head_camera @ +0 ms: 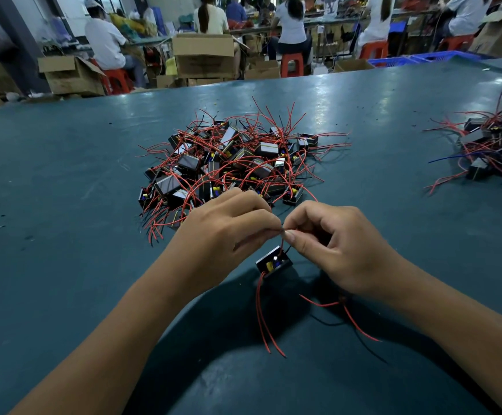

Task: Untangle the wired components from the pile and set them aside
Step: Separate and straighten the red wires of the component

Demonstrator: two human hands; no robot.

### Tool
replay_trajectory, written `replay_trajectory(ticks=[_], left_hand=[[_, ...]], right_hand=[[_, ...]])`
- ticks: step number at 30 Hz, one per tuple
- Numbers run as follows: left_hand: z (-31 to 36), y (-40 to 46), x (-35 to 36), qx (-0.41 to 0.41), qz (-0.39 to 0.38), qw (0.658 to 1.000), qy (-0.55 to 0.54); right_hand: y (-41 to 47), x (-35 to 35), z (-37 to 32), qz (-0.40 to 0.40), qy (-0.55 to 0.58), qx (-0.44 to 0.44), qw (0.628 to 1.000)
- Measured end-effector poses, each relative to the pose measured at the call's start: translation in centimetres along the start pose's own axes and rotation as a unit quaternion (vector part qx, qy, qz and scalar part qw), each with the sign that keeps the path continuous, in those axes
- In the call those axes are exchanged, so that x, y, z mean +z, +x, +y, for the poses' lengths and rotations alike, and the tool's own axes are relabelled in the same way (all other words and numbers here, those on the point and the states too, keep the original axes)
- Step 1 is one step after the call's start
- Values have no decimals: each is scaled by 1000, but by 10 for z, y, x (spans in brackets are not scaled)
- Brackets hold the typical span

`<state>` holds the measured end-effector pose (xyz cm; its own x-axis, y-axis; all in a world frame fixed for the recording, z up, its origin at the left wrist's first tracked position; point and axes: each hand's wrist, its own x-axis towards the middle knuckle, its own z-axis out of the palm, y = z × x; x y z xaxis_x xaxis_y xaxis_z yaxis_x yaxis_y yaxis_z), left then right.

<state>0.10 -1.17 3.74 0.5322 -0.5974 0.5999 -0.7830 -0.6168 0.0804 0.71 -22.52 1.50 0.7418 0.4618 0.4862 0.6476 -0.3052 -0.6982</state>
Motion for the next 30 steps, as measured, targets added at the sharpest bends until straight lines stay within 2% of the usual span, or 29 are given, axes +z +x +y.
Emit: replay_trajectory(ticks=[13, 20, 30], left_hand=[[1, 1, -3, 30, -22, 999, 16], [3, -1, 0, -29, -35, 997, -65], [6, -1, -3, -38, -50, 995, -83]], right_hand=[[0, 1, -1, -8, 13, 10, 1000], [0, 1, -2, -4, 7, 2, 1000], [1, 3, -2, -7, 9, 7, 1000]])
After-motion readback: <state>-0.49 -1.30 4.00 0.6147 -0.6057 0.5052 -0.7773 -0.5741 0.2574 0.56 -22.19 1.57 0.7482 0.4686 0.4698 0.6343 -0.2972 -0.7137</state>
